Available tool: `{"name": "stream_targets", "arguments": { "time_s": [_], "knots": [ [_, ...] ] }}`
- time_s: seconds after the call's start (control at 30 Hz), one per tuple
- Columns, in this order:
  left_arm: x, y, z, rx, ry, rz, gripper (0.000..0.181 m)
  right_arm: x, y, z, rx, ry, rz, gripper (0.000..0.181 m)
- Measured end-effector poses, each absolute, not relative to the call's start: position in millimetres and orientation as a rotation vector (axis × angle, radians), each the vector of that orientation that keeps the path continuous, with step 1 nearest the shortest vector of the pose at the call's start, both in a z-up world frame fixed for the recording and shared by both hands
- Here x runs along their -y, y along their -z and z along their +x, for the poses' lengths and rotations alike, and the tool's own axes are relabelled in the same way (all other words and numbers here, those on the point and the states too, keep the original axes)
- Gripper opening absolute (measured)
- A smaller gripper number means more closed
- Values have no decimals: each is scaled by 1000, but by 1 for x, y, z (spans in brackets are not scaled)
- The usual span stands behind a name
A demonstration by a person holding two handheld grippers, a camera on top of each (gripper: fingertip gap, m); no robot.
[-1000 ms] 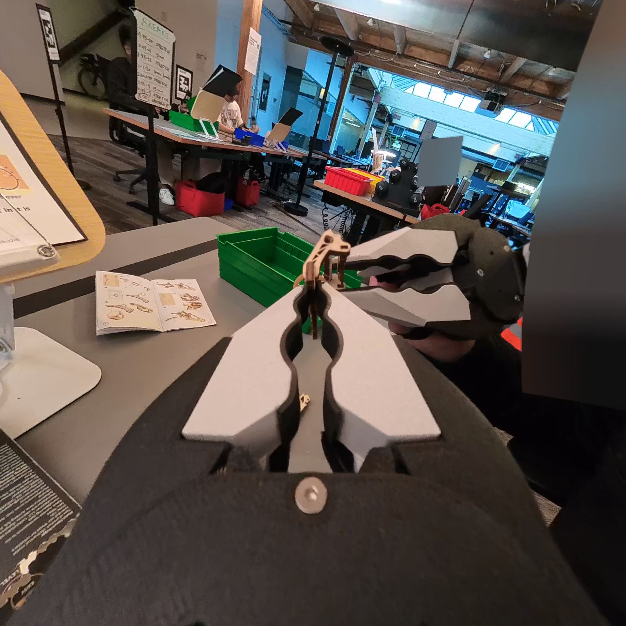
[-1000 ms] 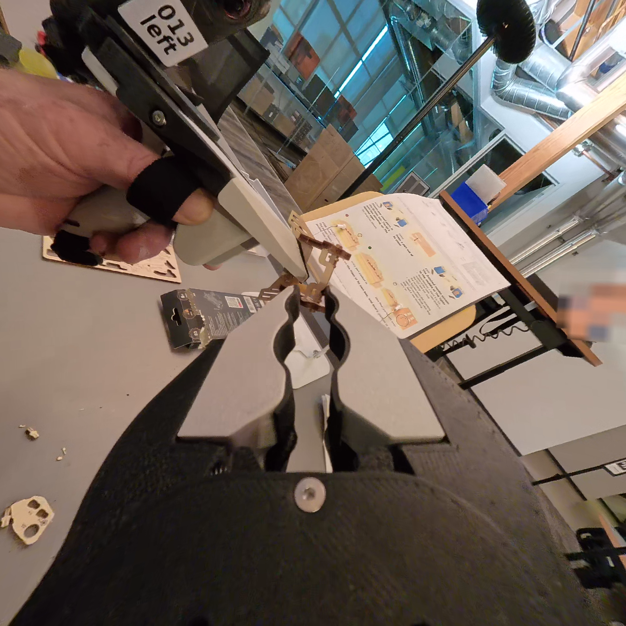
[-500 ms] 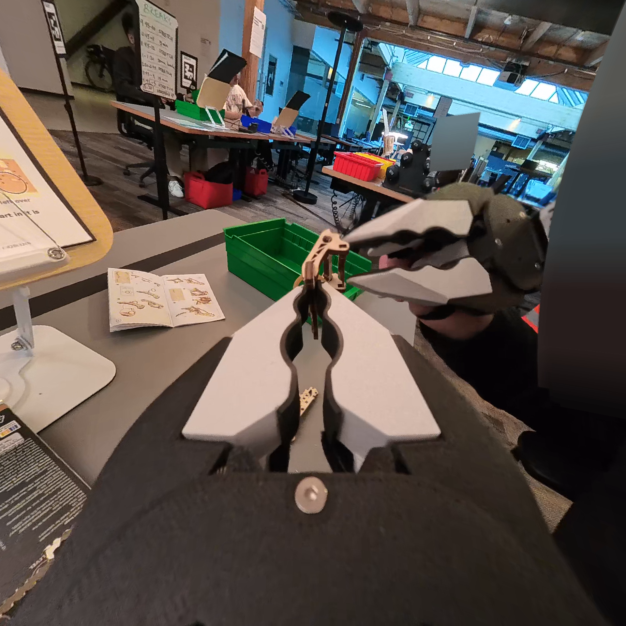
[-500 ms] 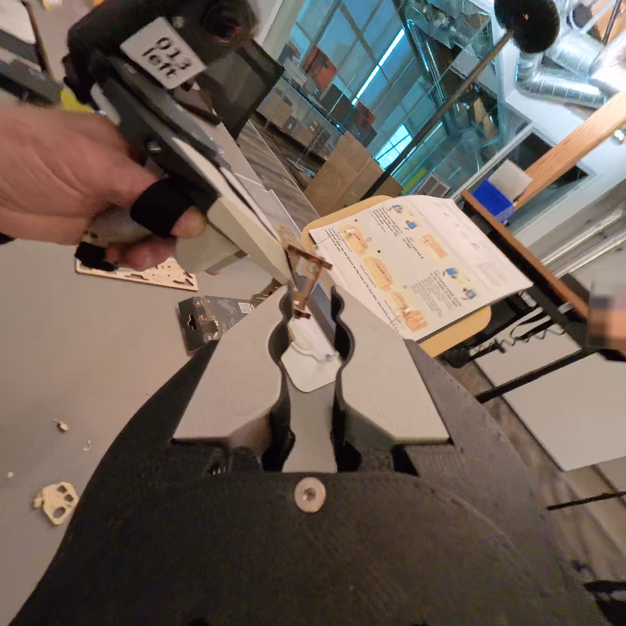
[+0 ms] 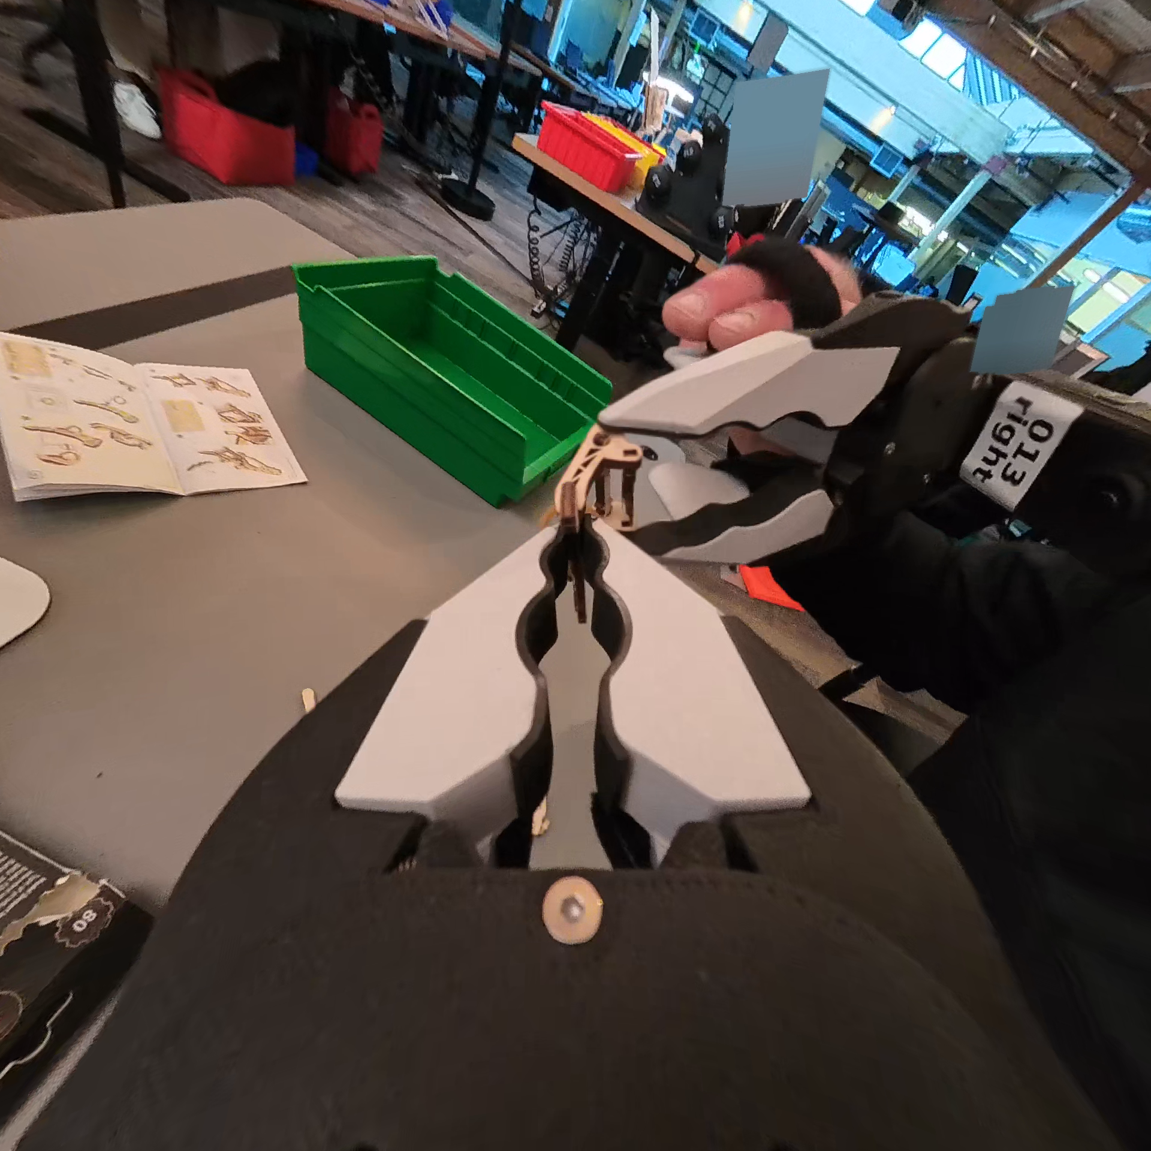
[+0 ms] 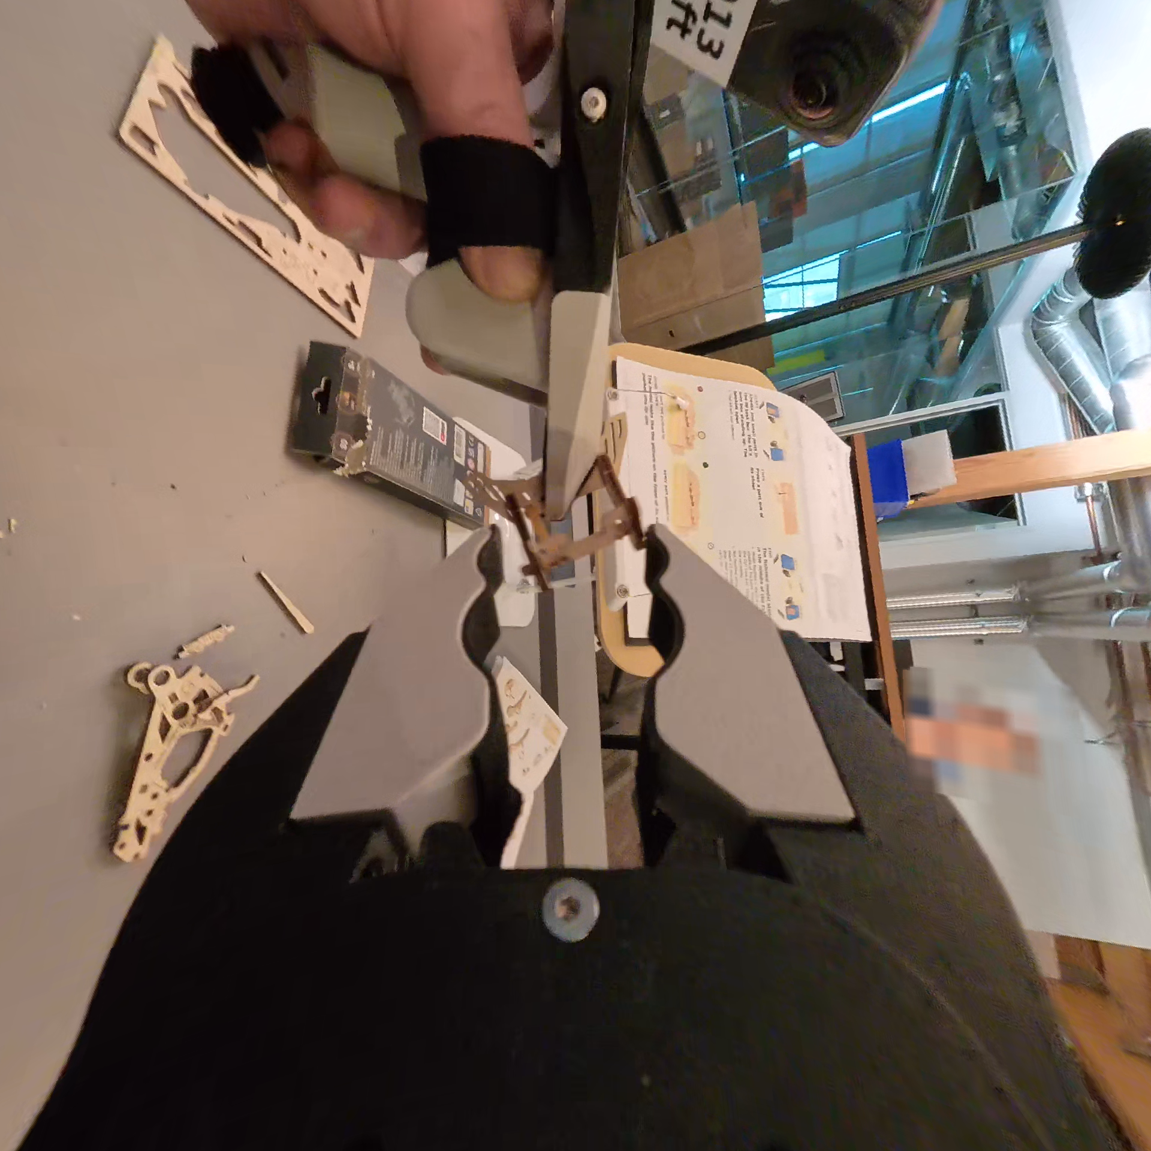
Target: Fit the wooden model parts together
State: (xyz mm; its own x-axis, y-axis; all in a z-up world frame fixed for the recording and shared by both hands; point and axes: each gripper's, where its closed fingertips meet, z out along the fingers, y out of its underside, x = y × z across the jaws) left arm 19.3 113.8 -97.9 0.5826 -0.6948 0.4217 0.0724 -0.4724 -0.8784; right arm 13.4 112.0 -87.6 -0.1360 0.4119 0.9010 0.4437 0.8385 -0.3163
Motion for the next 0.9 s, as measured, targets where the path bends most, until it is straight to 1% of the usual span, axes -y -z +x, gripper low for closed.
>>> {"name": "stream_targets", "arguments": {
  "time_s": [0.03,0.37,0.47,0.5,0.53,0.57,0.67,0.73,0.77,0.87,0.9],
  "knots": [
    [-113,100,21,-509,1003,-1861,1,-112,89,14,1767,38,-648,38],
    [-112,109,28,-540,1003,-1907,1,-111,99,20,1819,60,-633,36],
    [-111,110,29,-538,1038,-1914,1,-110,100,21,1810,9,-653,37],
    [-111,112,30,-541,1044,-1922,1,-109,100,22,1817,9,-646,41],
    [-111,113,31,-544,1048,-1929,1,-109,101,24,1832,27,-629,50],
    [-110,114,32,-548,1061,-1934,1,-110,103,25,1854,54,-616,50],
    [-108,113,35,-550,1096,-1935,1,-110,107,29,1904,69,-589,48],
    [-106,116,37,-567,1104,-1949,1,-110,109,32,1942,78,-576,41],
    [-106,116,37,-570,1110,-1954,1,-109,109,32,1957,85,-564,40],
    [-104,118,40,-587,1117,-1971,1,-106,110,33,1993,87,-535,41],
    [-104,119,41,-594,1117,-1977,1,-105,110,33,1998,92,-528,46]
  ]
}}
